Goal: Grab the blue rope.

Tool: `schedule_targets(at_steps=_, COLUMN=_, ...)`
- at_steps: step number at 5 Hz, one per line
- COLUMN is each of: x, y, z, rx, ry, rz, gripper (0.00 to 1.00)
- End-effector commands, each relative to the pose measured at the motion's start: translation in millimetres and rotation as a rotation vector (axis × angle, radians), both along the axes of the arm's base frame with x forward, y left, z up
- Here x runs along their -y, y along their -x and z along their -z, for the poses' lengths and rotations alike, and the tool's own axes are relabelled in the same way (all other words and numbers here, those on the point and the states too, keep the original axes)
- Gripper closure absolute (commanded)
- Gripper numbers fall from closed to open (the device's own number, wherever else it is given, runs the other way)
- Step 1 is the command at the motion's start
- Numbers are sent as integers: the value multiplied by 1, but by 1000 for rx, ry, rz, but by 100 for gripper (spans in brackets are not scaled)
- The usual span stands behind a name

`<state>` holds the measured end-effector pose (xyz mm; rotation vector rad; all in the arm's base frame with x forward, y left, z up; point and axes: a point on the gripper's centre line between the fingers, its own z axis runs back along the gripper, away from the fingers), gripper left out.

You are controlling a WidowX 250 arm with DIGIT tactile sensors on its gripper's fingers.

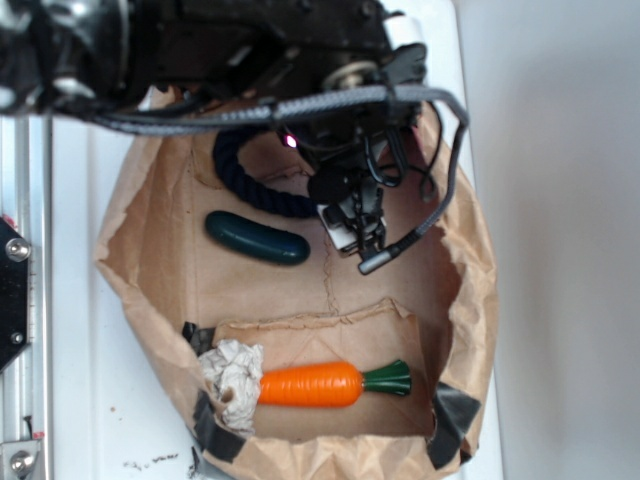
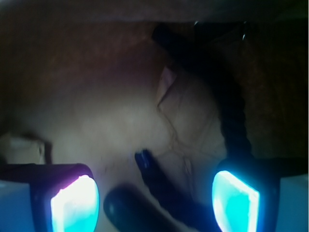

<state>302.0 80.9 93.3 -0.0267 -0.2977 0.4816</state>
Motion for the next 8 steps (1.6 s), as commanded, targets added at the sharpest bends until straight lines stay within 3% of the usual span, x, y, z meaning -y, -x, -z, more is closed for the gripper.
schedule_targets(at_steps=1, x=-27, y=-3, z=-3, rx=88, ry=-29, rz=-97, gripper=0)
schedule_targets(at_steps=2, x=-42, y=-7, z=-9, rx=93, ry=-45, rz=-150, gripper=0)
schedule_targets(at_steps=4, x=-48, y=17, z=7, rx=21, ry=-216, rz=-222, gripper=0)
schedule_targets(at_steps=5, x=-43, y=34, z=10, rx=21, ry=-300, rz=-292, gripper=0)
schedule_targets(at_steps=6, x=-43, y=44, z=12, rx=-26, ry=-303, rz=-295, gripper=0)
schedule_targets(at_steps=8, x=-60, y=29, z=20, rx=-35, ry=-298, rz=-376, gripper=0)
